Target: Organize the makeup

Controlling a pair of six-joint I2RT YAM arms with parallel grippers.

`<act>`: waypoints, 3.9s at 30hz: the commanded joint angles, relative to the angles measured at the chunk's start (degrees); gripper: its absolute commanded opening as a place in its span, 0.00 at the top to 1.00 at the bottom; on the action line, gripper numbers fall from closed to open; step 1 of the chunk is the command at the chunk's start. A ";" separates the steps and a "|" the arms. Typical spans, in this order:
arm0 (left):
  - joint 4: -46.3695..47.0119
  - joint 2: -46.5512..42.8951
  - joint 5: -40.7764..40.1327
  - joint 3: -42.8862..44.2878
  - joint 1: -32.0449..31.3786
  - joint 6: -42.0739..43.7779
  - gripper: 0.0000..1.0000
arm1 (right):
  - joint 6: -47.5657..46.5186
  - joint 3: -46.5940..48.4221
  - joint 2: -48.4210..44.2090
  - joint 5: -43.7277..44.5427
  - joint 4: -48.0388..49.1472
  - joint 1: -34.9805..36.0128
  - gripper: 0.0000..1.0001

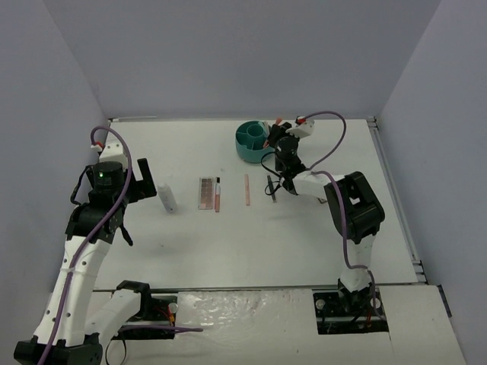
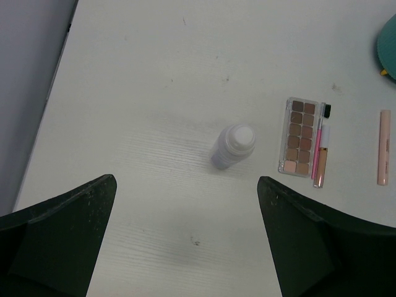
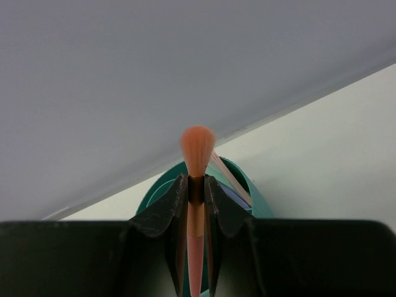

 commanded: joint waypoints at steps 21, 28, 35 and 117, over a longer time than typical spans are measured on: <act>2.59 0.64 0.89 1.10 0.89 -0.85 0.03 | 1.26 7.04 5.96 -1.49 11.23 -0.71 1.00; 2.61 0.63 1.06 1.02 0.90 -0.85 0.03 | 2.22 7.46 7.49 -1.26 11.65 -0.64 1.00; 2.68 0.57 1.06 1.03 0.98 -0.93 0.03 | 2.65 6.73 7.85 -1.29 12.71 -0.71 0.88; 8.77 63.98 -4.83 25.86 -25.30 -9.11 0.77 | -14.03 -20.23 -59.42 -10.25 -56.36 -3.43 0.00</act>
